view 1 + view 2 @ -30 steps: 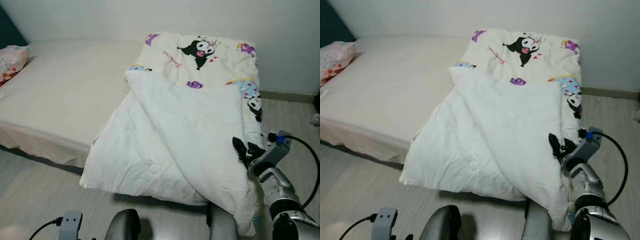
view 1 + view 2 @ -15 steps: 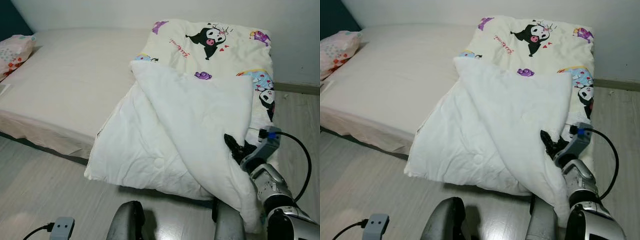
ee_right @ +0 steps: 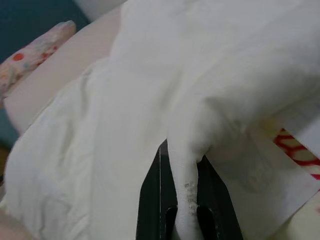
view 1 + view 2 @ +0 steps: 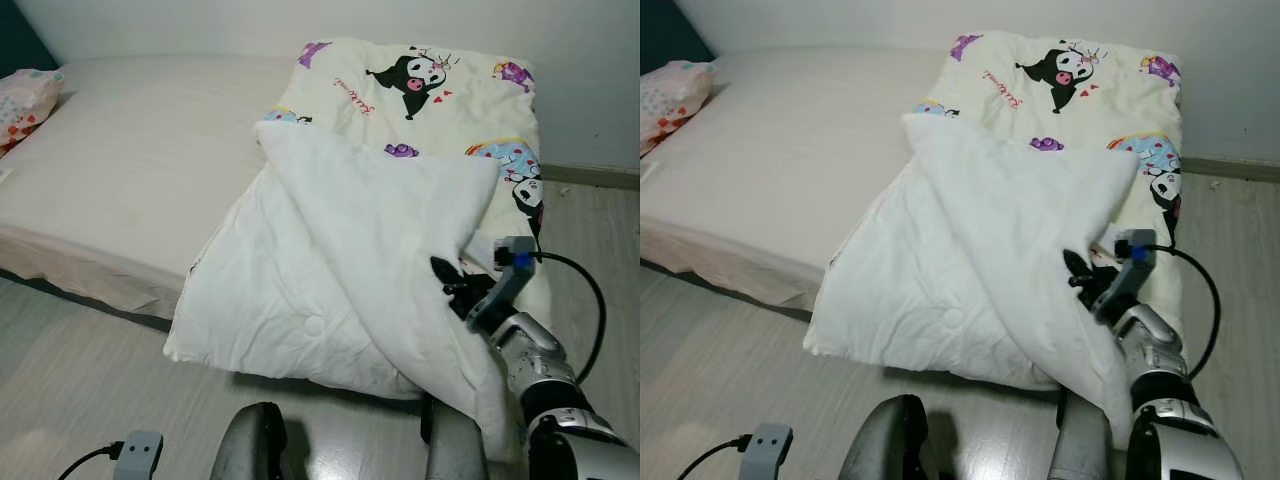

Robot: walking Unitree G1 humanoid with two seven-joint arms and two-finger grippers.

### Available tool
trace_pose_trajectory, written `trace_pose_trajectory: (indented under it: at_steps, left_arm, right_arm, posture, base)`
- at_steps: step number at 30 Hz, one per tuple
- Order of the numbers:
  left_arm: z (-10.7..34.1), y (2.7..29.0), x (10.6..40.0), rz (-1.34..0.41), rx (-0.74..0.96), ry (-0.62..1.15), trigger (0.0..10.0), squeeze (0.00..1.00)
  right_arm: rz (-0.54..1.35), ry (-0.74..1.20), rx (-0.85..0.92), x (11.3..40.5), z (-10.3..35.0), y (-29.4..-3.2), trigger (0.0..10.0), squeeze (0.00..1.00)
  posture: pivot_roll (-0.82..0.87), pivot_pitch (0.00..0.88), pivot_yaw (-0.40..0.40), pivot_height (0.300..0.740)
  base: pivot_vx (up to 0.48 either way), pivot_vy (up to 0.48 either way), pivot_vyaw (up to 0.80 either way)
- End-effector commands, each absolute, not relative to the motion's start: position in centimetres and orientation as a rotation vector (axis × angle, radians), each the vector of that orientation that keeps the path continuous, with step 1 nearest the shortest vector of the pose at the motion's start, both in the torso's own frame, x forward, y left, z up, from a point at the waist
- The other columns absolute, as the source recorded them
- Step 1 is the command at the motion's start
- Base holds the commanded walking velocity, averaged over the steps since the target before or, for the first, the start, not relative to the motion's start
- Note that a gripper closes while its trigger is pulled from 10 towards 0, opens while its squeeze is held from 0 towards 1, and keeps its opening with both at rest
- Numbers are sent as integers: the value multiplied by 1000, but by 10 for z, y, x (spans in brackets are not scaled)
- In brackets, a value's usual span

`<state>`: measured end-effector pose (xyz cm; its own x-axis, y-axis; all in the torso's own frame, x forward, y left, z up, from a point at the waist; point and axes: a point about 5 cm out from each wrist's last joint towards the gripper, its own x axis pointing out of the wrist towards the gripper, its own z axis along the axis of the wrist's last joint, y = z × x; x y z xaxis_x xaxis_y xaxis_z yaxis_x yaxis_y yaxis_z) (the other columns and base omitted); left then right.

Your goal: Clean up the room

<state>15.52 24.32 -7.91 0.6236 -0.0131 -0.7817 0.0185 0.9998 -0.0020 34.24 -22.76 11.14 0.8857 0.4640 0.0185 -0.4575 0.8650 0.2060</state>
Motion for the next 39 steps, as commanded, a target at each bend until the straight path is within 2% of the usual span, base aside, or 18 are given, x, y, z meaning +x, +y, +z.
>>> trace_pose_trajectory:
  at_steps: [1, 2, 4, 5, 7, 9, 11, 12, 13, 14, 15, 19, 21, 26, 27, 28, 33, 39]
  left_arm:
    - [-86, 245, 140, -4, 10, 961, 10000, 0]
    - [-86, 245, 140, -4, 10, 961, 10000, 0]
    - [-87, 243, 138, 8, 3, 972, 10000, 0]
    - [-87, 243, 138, 8, 3, 972, 10000, 0]
    - [-89, 240, 138, 15, -3, 979, 10000, 0]
    - [-89, 240, 138, 15, -3, 979, 10000, 0]
    - [-90, 236, 138, 17, -12, 984, 10000, 0]
    - [-90, 236, 138, 17, -12, 984, 10000, 0]
    - [-91, 233, 138, 18, -16, 987, 10000, 0]
    - [-91, 233, 138, 18, -16, 987, 10000, 0]
    - [-91, 231, 138, 19, -19, 989, 10000, 0]
    - [-92, 230, 138, 19, -22, 991, 10000, 0]
    - [-93, 226, 138, 17, -26, 996, 10000, 0]
    - [-94, 222, 139, 10, -28, 1001, 10000, 0]
    - [-94, 220, 139, 6, -28, 1001, 10000, 0]
    - [-94, 218, 141, 1, -29, 998, 10000, 0]
    - [-93, 216, 143, -6, -31, 993, 10000, 0]
    - [-94, 212, 145, -19, -25, 996, 10000, 0]
  right_arm:
    - [685, 79, 195, 337, 101, -192, 0, 0]
    - [685, 79, 195, 337, 101, -192, 0, 0]
    - [1006, 158, 165, 315, 86, -135, 0, 0]
    - [1006, 158, 165, 315, 86, -135, 0, 0]
    - [1274, 272, 125, 284, 66, -93, 0, 0]
    - [1274, 272, 125, 284, 66, -93, 0, 0]
    - [1487, 462, -6, 247, 30, -70, 0, 0]
    - [1487, 462, -6, 247, 30, -70, 0, 0]
    - [1528, 554, -108, 233, 10, -68, 1765, 0]
    - [1528, 554, -108, 233, 10, -68, 1765, 0]
    - [1541, 608, -196, 224, -3, -69, 10000, 0]
    - [1498, 644, -273, 222, -13, -72, 10000, 0]
    - [1301, 703, -451, 229, -24, -91, 10000, 0]
    - [1048, 699, -493, 244, -25, -111, 10000, 0]
    - [982, 682, -473, 249, -22, -116, 10000, 643]
    - [904, 655, -438, 256, -19, -122, 10000, 1000]
    - [813, 613, -393, 265, -14, -130, 10000, 1000]
    - [856, 505, -85, 268, 1, -115, 10000, 1000]
  posture:
    - [-25, 201, 145, 525]
    - [-25, 201, 145, 525]
    - [-35, 181, 130, 525]
    - [-35, 181, 130, 525]
    - [-39, 175, 125, 525]
    - [-39, 175, 125, 525]
    - [-50, 155, 112, 525]
    - [-50, 155, 112, 525]
    - [-55, 152, 108, 525]
    - [-55, 152, 108, 525]
    - [-56, 151, 107, 525]
    - [-62, 149, 103, 525]
    - [-78, 141, 100, 525]
    - [-82, 138, 98, 525]
    - [-85, 136, 98, 525]
    - [-87, 134, 98, 525]
    - [-91, 131, 98, 525]
    - [-104, 117, 94, 525]
  base:
    - [0, 0, 0]
    - [0, 0, 0]
    - [0, 0, 0]
    - [0, 0, 0]
    - [0, 0, 0]
    - [0, 0, 0]
    - [0, 0, 0]
    - [0, 0, 0]
    - [0, 0, 0]
    - [0, 0, 0]
    - [0, 0, 0]
    - [0, 0, 0]
    - [0, 0, 0]
    - [0, 0, 0]
    - [0, 0, 0]
    - [0, 0, 0]
    - [0, 0, 0]
    - [0, 0, 0]
